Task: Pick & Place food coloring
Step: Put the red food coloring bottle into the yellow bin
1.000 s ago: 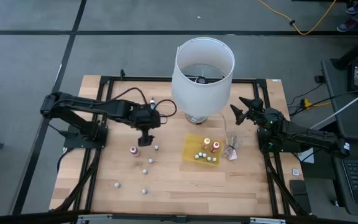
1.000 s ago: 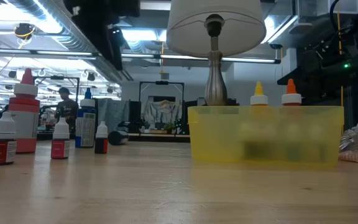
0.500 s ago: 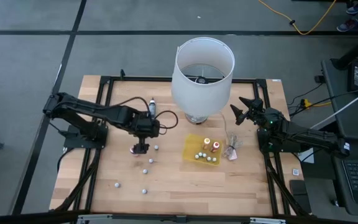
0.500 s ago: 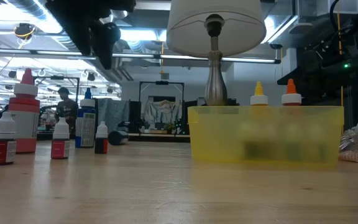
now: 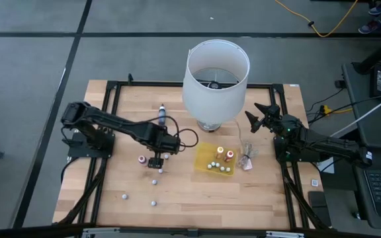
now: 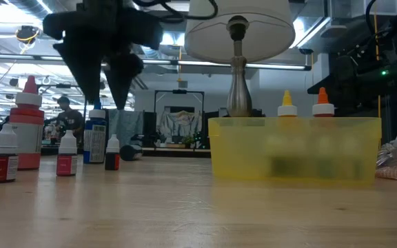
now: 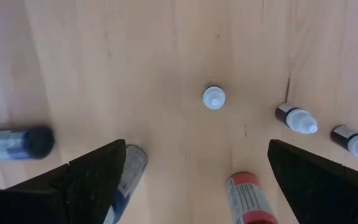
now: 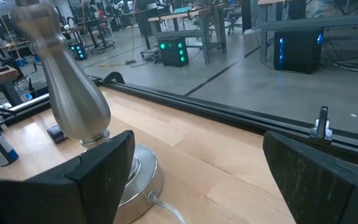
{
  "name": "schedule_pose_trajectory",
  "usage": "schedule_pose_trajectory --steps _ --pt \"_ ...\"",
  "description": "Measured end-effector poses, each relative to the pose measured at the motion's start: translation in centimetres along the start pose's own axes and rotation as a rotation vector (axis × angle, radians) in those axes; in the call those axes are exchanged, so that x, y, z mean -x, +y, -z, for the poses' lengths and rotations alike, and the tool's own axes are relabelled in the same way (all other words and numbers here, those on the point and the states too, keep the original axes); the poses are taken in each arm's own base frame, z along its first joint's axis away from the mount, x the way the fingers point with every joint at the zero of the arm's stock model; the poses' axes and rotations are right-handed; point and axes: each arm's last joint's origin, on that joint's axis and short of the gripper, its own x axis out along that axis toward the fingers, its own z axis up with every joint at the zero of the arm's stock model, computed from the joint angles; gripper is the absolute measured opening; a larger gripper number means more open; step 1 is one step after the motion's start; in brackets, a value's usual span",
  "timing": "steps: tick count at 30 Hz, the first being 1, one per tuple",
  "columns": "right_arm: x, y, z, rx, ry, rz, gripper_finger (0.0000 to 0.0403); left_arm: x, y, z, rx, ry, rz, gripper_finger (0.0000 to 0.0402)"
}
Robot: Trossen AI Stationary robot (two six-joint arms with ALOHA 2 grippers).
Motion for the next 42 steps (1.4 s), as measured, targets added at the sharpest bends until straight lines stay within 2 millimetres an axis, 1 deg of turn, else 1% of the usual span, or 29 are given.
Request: schedule_pose_trajectory --steps 7,18,22,28,32,42 --pt "0.0 0.0 0.0 -0.001 0.000 -0.001 0.0355 -2.1 -0.6 -1.3 -0.029 -0.009 0.016 0.0389" --pt "0.0 0.0 0.0 0.000 0.001 -0.001 0.0355 -5.5 -0.8 -2.2 -0.027 0.059 0.014 0.0389" --pt "0.0 0.0 0.0 -0.001 0.000 -0.001 0.0355 -6.1 -0.9 -2.4 -0.028 0.068 0.016 0.0389" --pt "0.0 0.0 0.0 -0.001 0.000 0.000 0.0355 -6.1 -0.6 -2.3 -0.020 0.078 0.011 0.0388" --pt "0.0 0.0 0.0 -0.001 0.001 0.000 0.0355 -6.1 -0.4 -2.3 -0.014 0.082 0.021 0.0368" --pt "0.0 0.0 0.0 -0.001 0.000 0.000 0.0355 -6.1 -0.4 -2.2 -0.015 0.093 0.027 0.0288"
